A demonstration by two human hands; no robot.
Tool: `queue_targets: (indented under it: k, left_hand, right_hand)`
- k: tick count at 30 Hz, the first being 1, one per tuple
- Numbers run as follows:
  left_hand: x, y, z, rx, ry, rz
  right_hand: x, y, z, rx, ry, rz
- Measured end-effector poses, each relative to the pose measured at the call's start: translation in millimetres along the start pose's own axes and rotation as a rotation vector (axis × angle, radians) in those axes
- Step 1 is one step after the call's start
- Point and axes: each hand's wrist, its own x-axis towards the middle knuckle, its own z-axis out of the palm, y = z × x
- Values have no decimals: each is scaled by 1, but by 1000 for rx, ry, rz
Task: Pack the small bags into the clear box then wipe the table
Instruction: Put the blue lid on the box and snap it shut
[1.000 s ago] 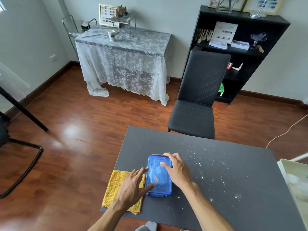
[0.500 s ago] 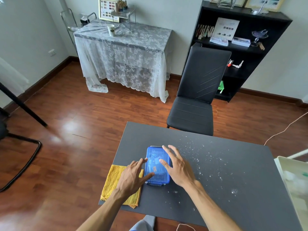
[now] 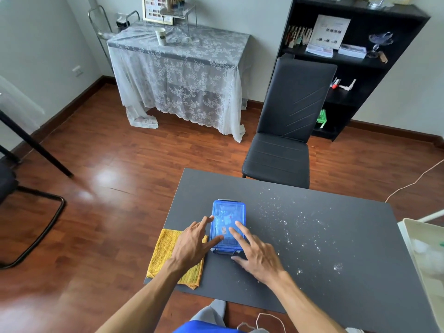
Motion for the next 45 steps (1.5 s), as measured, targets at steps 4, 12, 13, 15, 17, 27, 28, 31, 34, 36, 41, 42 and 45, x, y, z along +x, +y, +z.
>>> queue_targets:
  k: [4,12,13,15,17,27,28,31,34,36,41,42,45]
  left_hand:
    - [0,0,0,8,-9,-4]
    - [3,-1,-2,37,-47,-22]
    - [4,-1,-3,37,-52,-21]
    - [4,-2,-3,37,-60,-19]
    - [4,-3,-3,40,-65,-21]
    - [5,-6,-1,39,-75,-39]
    - [5,-7,-1,34,-75,-40]
    - [5,-6,-1,33,-79,-35]
    - [4,-5,-2,19,-75,-26]
    - [4,-3,-5,11,-62,0]
    - [15,4,-8,-122,18,-122]
    - [18,7,-8,-154,17,-168]
    - [26,12,-7,-211,-44,-256]
  right_hand:
    - [2,4,-4,-20,26,-35]
    - [3,5,-7,-48,-5,-37]
    - [3,6,-8,-34,-3,-46]
    - [2,8,-10,-3,-6,-64]
    - [0,11,-13,28,-2,-85]
    - [-3,9,-10,178,-17,26]
    - [-4,9,-10,192,-41,44]
    - [-3,6,-11,239,-99,85]
    - [-4,3,-15,269,-134,91]
    - [-3,3,-19,336,-104,116]
    - [21,2,-22,654,208,480]
    - [28,2,-22,672,165,579]
    - [40,4,-19,714,-52,685]
